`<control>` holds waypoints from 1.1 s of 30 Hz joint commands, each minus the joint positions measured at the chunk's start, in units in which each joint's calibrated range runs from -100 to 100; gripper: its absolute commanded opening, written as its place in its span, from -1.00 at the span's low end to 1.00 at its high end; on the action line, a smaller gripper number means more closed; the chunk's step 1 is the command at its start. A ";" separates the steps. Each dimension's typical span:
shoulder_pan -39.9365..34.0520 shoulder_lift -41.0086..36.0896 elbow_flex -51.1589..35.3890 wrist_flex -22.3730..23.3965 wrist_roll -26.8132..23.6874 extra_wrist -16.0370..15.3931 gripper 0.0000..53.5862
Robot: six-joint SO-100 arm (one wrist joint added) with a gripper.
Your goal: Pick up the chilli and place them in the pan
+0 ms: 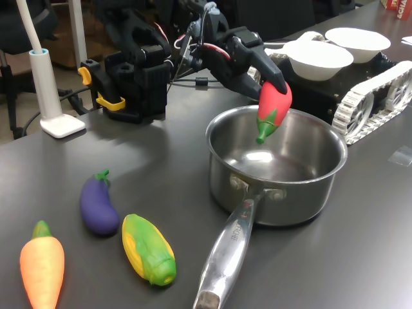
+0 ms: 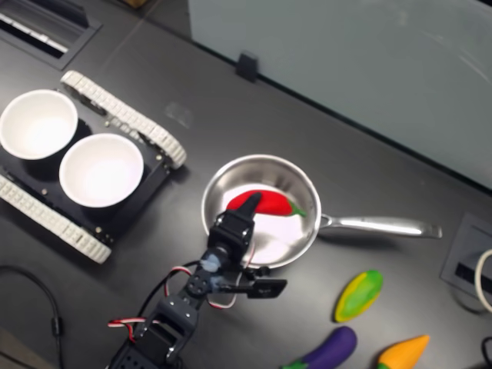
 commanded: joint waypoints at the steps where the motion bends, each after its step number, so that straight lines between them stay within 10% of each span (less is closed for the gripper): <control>1: 0.74 -2.04 -0.86 -5.77 1.03 0.69 -1.00; 9: 0.51 -1.37 0.50 -6.96 0.34 1.45 -0.95; 33: -0.86 -3.56 -0.32 3.19 -2.44 4.56 0.09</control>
